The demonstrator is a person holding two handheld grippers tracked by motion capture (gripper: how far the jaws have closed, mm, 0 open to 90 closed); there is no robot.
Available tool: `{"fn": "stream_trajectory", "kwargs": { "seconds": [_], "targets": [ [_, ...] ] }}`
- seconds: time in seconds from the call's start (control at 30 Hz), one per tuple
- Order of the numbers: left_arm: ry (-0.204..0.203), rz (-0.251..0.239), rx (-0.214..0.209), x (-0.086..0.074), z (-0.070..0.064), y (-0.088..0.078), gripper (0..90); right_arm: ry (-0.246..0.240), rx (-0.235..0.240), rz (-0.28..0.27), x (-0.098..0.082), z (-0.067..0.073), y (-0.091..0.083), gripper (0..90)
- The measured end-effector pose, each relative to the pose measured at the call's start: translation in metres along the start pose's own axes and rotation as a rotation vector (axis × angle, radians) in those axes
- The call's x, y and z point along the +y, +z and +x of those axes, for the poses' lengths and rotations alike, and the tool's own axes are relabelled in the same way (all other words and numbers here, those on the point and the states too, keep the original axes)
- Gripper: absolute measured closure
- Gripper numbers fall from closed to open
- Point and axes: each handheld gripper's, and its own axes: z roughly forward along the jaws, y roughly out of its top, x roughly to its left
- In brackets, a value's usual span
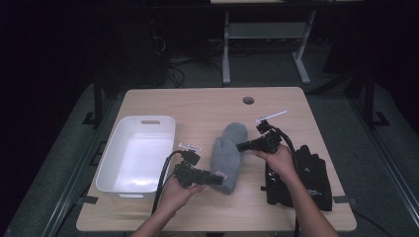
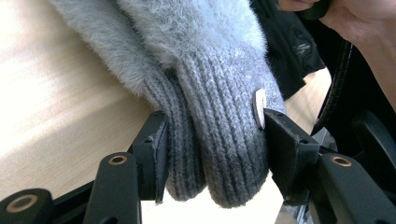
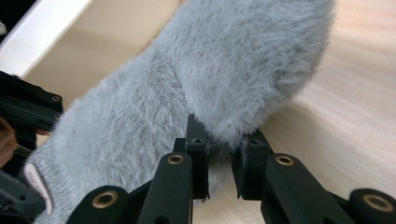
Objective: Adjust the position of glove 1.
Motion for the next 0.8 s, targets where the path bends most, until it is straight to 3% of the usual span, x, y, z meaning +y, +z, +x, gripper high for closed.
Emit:
{"fn": "stream_trajectory", "kwargs": {
  "seconds": [0.1, 0.57, 0.8],
  "targets": [
    [-0.005, -0.021, -0.004, 0.002, -0.004, -0.007, 45.4, -0.017, 0.001, -0.017, 0.006, 0.008, -0.009, 77.9],
    [0.047, -0.069, 0.023, 0.011, -0.022, -0.042, 45.2, -0.071, 0.009, -0.081, 0.03, 0.039, -0.03, 77.9],
    [0.055, -0.091, 0.031, 0.013, -0.021, -0.059, 45.3, -0.087, 0.011, -0.099, 0.043, 0.055, -0.034, 78.1]
  ]
}}
